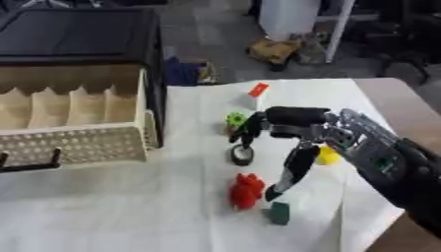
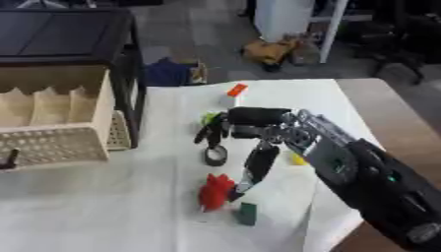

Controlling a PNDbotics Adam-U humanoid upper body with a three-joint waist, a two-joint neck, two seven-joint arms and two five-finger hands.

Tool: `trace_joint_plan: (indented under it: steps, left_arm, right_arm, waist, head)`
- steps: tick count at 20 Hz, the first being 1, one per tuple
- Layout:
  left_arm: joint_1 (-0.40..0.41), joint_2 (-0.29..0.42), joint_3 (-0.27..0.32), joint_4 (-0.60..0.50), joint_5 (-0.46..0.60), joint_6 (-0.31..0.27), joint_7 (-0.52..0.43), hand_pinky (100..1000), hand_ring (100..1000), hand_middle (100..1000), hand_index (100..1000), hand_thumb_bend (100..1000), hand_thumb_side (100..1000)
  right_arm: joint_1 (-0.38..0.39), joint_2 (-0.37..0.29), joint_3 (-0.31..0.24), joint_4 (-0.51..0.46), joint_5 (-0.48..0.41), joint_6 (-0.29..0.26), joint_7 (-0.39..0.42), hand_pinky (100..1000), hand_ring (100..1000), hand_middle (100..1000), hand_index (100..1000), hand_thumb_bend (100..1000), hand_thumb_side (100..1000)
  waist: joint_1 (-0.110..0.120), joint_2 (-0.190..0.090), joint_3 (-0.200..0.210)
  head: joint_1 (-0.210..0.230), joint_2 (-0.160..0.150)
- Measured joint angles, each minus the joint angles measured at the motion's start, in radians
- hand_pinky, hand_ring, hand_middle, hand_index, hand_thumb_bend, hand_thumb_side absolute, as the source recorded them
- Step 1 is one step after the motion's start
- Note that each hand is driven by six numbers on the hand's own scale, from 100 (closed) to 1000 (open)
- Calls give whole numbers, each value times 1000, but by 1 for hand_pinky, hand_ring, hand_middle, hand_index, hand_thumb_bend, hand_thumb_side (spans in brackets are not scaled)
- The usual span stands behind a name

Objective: Pick up objects from table and place into drawer.

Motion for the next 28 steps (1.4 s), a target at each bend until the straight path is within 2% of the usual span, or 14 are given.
trace_joint_plan:
  steps: [1,7,28]
  left_arm:
    - [1,0,0,0,0,0,0,540,478,578,839,100,1000]
    - [3,-9,0,0,-1,4,-3,541,477,578,838,100,1000]
    - [11,-26,0,0,-1,11,-8,543,477,578,838,100,1000]
  right_arm:
    - [3,0,2,-8,0,2,10,704,701,612,868,713,267]
    - [12,-1,2,-27,0,5,36,703,702,602,864,636,268]
    - [20,4,40,48,88,-49,-49,688,688,577,836,612,264]
  waist:
    - [0,2,0]
    - [0,6,0]
    - [0,13,12]
  head:
    - [1,-1]
    - [2,-6]
    - [-4,-18]
